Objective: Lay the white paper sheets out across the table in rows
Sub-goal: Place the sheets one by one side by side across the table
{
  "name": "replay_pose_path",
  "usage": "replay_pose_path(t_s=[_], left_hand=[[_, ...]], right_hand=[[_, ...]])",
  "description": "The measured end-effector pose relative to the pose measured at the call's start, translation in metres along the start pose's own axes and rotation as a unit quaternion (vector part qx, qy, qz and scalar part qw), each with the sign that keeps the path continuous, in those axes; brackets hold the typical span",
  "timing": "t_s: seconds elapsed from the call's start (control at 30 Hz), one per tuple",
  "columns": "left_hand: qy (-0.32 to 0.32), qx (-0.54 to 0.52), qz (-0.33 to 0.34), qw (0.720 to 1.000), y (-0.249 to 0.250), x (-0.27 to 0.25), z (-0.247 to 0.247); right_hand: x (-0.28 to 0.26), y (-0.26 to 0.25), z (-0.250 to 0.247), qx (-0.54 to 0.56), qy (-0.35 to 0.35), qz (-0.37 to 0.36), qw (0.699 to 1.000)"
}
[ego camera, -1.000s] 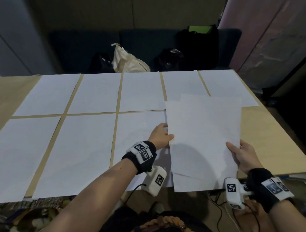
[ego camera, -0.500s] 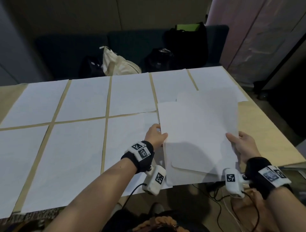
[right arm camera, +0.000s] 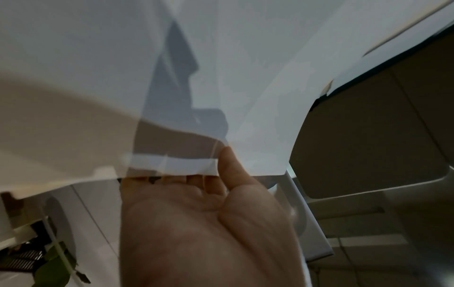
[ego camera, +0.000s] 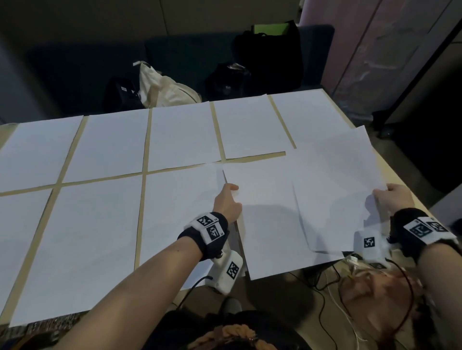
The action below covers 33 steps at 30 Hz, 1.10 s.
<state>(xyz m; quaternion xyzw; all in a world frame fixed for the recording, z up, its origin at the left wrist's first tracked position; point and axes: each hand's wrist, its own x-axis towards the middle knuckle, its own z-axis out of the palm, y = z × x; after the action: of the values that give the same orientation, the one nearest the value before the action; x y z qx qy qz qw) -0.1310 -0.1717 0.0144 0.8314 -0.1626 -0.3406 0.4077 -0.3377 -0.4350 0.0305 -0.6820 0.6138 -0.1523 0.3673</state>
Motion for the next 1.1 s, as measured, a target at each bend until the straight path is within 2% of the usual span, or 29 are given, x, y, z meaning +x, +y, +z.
replay_pose_path(t_s=[0.23,0.3,0.43,0.53,0.63,0.7,0.83,0.93,1.07,1.1], left_hand=[[-0.011,0.088,0.015,0.996,0.003,-0.003,0.007],[-0.015,0.145,0.032,0.989,0.006,-0.005,0.012],[-0.006,0.299,0.079,0.951,0.012,-0.010,0.025],[-0.074,0.365,0.121,0.920,0.014,-0.010,0.030],[-0.157,0.426,0.132,0.881,0.011,-0.010,0.034],[-0.181,0.447,0.129,0.866,0.007,-0.010,0.035],[-0.190,0.443,0.132,0.866,0.003,-0.011,0.033],[-0.191,0.444,0.130,0.866,0.002,-0.012,0.033],[-0.175,0.395,0.131,0.892,0.000,-0.012,0.033],[-0.173,0.395,0.137,0.892,0.001,-0.012,0.033]], right_hand=[[0.028,0.005,-0.010,-0.118,0.101,0.031,0.987],[0.023,0.001,-0.005,-0.165,0.102,-0.007,0.981],[-0.007,-0.010,0.022,-0.229,-0.038,-0.134,0.963],[-0.026,-0.009,0.041,-0.262,-0.142,-0.142,0.944],[-0.033,-0.006,0.048,-0.285,-0.168,-0.136,0.934],[-0.031,-0.005,0.046,-0.289,-0.167,-0.130,0.934],[-0.024,-0.002,0.040,-0.295,-0.157,-0.120,0.935],[-0.025,0.000,0.043,-0.260,-0.147,-0.118,0.947],[-0.026,0.007,0.049,-0.261,-0.174,-0.118,0.942],[-0.024,0.009,0.050,-0.262,-0.171,-0.118,0.942]])
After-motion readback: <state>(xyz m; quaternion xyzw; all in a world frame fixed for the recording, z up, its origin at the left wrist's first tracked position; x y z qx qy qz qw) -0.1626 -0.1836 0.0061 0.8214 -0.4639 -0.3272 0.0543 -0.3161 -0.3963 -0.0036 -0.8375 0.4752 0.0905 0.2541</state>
